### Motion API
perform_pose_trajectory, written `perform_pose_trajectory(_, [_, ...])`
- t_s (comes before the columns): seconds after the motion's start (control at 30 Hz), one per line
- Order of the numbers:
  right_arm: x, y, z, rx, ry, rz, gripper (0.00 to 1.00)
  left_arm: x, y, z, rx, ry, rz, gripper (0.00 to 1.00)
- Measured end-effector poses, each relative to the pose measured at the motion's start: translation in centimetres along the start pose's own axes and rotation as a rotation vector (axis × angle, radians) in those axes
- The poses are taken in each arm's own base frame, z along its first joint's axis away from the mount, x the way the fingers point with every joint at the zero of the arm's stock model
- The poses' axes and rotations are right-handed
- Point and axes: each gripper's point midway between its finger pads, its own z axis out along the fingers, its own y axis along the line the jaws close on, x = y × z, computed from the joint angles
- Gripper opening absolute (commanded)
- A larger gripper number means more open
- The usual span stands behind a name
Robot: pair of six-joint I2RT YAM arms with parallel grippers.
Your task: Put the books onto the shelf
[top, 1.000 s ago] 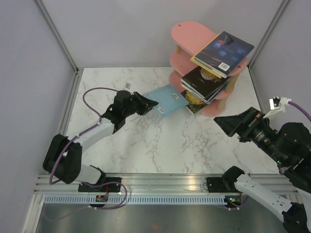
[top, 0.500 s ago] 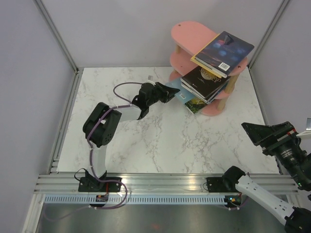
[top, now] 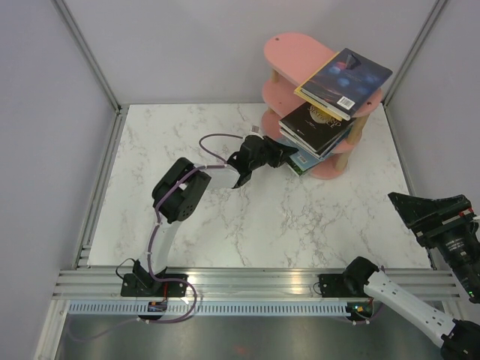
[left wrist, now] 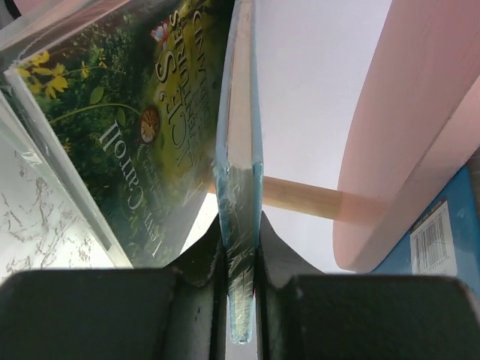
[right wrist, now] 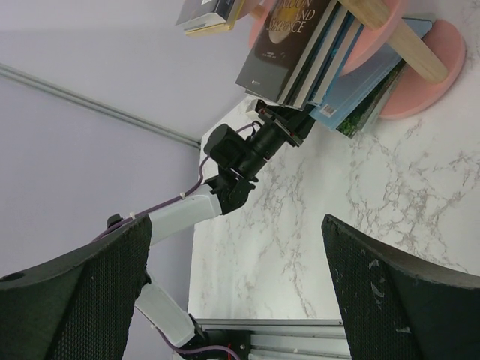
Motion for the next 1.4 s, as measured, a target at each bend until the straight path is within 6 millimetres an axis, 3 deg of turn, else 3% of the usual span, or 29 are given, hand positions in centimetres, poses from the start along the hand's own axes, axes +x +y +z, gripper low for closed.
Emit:
perform_pose_trajectory(0.23, [-0.3, -0.2, -0.2, -0.003, -0.002, 0.016, 0.97, -0.6, -0.5, 0.6, -0.014, -0.027, -0.006, 0.16])
perform_pose_trajectory(0.57, [-0.6, -1.0, -0.5, 0.000, -0.003, 0.026, 0.97, -0.9, 0.8, 0.7, -0.094, -0.035, -0.018, 0.60])
perform_pose_trajectory(0.77, [-0.8, -1.3, -0.8, -0.003, -0.007, 0.041, 0.96, -1.3, 1.7, 0.3, -0.155, -0.035, -0.012, 0.74])
perform_pose_trajectory(0.83, [-0.9, -1.4, -0.9, -0.008, -0.011, 0.046, 0.96, -1.6, 1.5, -0.3, -0.176, -0.038, -0.003, 0.75])
perform_pose_trajectory(0.87, [-0.9, -1.5, -0.9, -0.009, -0.012, 0.048, 0.97, -1.8, 1.4, -0.7, -0.186, -0.040, 0.003, 0.85])
perform_pose_trajectory(0.9, [-0.9, -1.6, -0.9, -0.008, -0.011, 0.048, 0.96, -2.0, 1.5, -1.0, -0.197, -0.042, 0.014, 0.89])
perform_pose_trajectory(1.07, [-0.3, -2.1, -0.6, 0.003, 0.003, 0.039, 0.97, -3.4, 1.1, -3.1, -0.262, -0.056, 0.061, 1.00])
perform_pose_trajectory(1.2, [0.1, -2.4, -0.2, 0.014, 0.011, 0.022, 0.97, -4.7, -0.2, -5.9, -0.290, -0.085, 0.114, 1.00])
perform_pose_trajectory(1.4, [1.2, -2.5, 0.8, 0.019, 0.028, -0.021, 0.96, -7.0, -1.4, -11.6, -0.340, -0.134, 0.209, 1.00])
